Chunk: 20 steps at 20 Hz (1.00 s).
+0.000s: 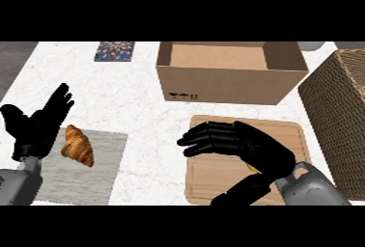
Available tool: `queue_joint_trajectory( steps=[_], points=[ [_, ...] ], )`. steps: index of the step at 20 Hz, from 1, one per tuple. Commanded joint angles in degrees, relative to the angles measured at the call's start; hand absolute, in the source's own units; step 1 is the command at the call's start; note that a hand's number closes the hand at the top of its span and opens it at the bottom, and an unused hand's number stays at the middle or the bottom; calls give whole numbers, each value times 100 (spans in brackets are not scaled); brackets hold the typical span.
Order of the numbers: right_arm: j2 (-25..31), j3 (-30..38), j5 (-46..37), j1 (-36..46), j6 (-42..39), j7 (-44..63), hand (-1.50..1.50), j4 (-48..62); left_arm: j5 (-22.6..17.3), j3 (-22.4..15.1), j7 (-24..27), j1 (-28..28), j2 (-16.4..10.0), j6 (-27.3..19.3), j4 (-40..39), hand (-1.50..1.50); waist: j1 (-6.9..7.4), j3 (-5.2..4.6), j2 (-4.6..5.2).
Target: Pick the lemon from the cutting board and place it in the basket
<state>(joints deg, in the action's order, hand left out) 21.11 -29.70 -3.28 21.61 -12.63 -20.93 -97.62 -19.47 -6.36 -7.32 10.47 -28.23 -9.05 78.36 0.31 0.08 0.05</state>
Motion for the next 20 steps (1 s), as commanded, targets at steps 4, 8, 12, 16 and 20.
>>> queue_joint_trajectory(
  steps=[4,8,12,16,20],
  points=[
    [199,-181,-514,507,-288,2483,-150,-862,15,63,-192,-1,-22,104,64,0,-33,-21,-60],
    [1114,157,-1182,1278,-741,3408,-150,-1099,52,63,-294,86,57,-47,-25,0,-106,-34,-105],
    [1558,640,-1260,2048,-1314,4509,-150,-1177,126,-3,-193,156,132,3,-65,0,-120,-33,-76],
    [1624,851,-399,2522,-2447,5341,-150,-1106,87,162,-202,214,62,119,-69,0,-65,-20,-43],
    [1785,932,501,2772,-3467,5519,-150,-568,159,94,-170,25,202,59,29,0,-15,-17,-32]
  ],
)
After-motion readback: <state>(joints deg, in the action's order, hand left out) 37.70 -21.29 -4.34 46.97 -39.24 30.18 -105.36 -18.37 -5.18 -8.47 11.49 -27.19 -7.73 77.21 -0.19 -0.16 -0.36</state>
